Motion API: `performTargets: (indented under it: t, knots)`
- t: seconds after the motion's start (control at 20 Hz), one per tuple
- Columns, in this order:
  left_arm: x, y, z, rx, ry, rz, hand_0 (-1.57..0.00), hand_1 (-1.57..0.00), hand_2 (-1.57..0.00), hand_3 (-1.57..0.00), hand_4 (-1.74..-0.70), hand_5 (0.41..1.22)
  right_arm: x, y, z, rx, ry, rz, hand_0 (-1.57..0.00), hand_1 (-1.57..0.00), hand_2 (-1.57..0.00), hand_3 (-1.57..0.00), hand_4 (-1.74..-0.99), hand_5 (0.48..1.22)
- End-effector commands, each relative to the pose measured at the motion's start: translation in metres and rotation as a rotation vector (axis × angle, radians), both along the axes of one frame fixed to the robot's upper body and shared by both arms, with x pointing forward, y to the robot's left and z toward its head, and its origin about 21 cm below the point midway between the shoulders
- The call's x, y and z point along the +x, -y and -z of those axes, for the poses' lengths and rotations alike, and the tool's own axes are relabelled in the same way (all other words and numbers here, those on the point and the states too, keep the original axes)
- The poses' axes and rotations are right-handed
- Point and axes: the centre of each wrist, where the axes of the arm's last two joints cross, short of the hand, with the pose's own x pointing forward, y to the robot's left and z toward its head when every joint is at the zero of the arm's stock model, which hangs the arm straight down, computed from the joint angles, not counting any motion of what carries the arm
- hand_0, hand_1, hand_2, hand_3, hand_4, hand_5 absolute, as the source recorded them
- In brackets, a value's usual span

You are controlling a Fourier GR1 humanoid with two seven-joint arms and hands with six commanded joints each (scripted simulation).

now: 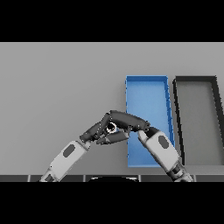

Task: Pick up the blue pipe and place it into the blue bin.

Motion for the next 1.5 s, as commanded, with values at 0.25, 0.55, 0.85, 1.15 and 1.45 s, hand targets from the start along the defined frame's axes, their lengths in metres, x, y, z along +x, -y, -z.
performTargets:
  t: [0.25,0.55,0.85,1.15,1.45]
  knots:
    - [0.003,-0.005,0.004,0.068,0.013,0.049,-0.98,-0.80,-0.82,-0.33,-1.34,1.220,-0.001,-0.001,0.002,0.008,-0.026,-0.018,-1.55,-1.55,-1.55,-1.54,-1.480,1.193]
    - [0.006,-0.011,0.007,0.123,0.052,0.068,-0.26,-0.21,-0.21,-0.09,-0.95,0.964,-0.008,-0.001,0.001,0.027,-0.040,-0.009,-1.57,-1.57,-1.57,-1.56,-1.484,1.214]
    - [0.011,-0.015,0.006,0.170,0.038,0.013,-0.07,-0.05,-0.06,-0.02,-0.83,0.689,-0.010,-0.007,-0.002,0.086,-0.020,-0.010,-1.57,-1.57,-1.57,-1.57,-1.485,1.219]
    - [0.005,-0.016,0.006,0.197,-0.075,-0.037,-0.02,-0.01,-0.01,-0.01,-0.88,0.605,-0.008,-0.003,-0.004,0.122,-0.049,-0.006,-1.57,-1.57,-1.57,-1.57,-1.492,1.220]
    - [0.003,-0.018,0.011,0.218,-0.077,-0.036,0.00,0.00,0.00,0.00,-0.87,0.529,0.004,0.002,-0.036,0.242,-0.273,-0.052,-1.57,-1.57,-1.57,-1.57,-1.494,1.221]
